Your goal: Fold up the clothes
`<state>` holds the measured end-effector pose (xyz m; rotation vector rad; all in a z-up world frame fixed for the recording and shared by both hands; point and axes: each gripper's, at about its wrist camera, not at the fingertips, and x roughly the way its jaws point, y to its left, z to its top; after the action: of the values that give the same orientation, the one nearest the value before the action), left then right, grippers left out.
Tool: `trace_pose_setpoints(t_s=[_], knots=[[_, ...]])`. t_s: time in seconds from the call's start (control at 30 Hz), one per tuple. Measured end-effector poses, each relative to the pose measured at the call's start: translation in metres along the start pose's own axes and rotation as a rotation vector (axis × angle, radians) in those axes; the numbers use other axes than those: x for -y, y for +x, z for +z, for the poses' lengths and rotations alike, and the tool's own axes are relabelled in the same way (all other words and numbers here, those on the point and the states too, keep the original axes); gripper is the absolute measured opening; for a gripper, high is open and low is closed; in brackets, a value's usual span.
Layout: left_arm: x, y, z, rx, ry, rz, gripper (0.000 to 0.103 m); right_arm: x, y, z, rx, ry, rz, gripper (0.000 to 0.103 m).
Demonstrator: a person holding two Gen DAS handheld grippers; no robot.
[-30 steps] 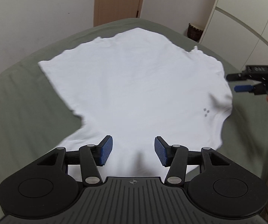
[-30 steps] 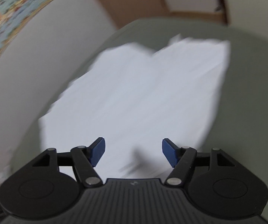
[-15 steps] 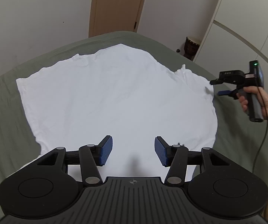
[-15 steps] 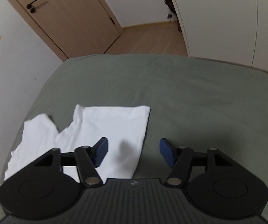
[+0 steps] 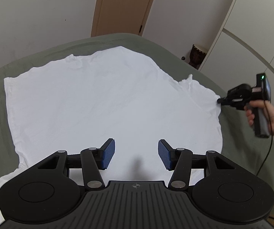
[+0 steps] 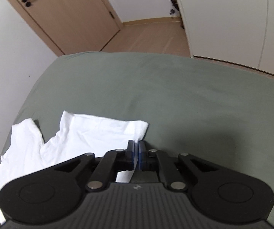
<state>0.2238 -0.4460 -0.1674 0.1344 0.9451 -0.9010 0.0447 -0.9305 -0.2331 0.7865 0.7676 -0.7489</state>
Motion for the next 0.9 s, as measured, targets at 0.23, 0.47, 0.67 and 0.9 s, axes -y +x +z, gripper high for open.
trace_pose_setpoints(t_s=[0.23,0.47,0.67,0.9], knots=[[-0.007,0.010,-0.001,-0.008,-0.003,-0.010,0.049,-0.063,0.005,0.030,0.001,-0.267,0.223,0.017],[-0.013,0.012,0.002,-0.003,-0.009,-0.011,0.049,-0.120,0.048,0.017,-0.100,-0.374,0.267,0.011],[-0.009,0.011,0.006,0.003,-0.005,-0.030,0.050,-0.131,0.083,0.027,-0.067,-0.346,0.144,0.001],[-0.010,0.011,0.005,0.005,-0.001,-0.042,0.053,-0.129,0.070,0.051,-0.004,-0.277,0.157,0.006]])
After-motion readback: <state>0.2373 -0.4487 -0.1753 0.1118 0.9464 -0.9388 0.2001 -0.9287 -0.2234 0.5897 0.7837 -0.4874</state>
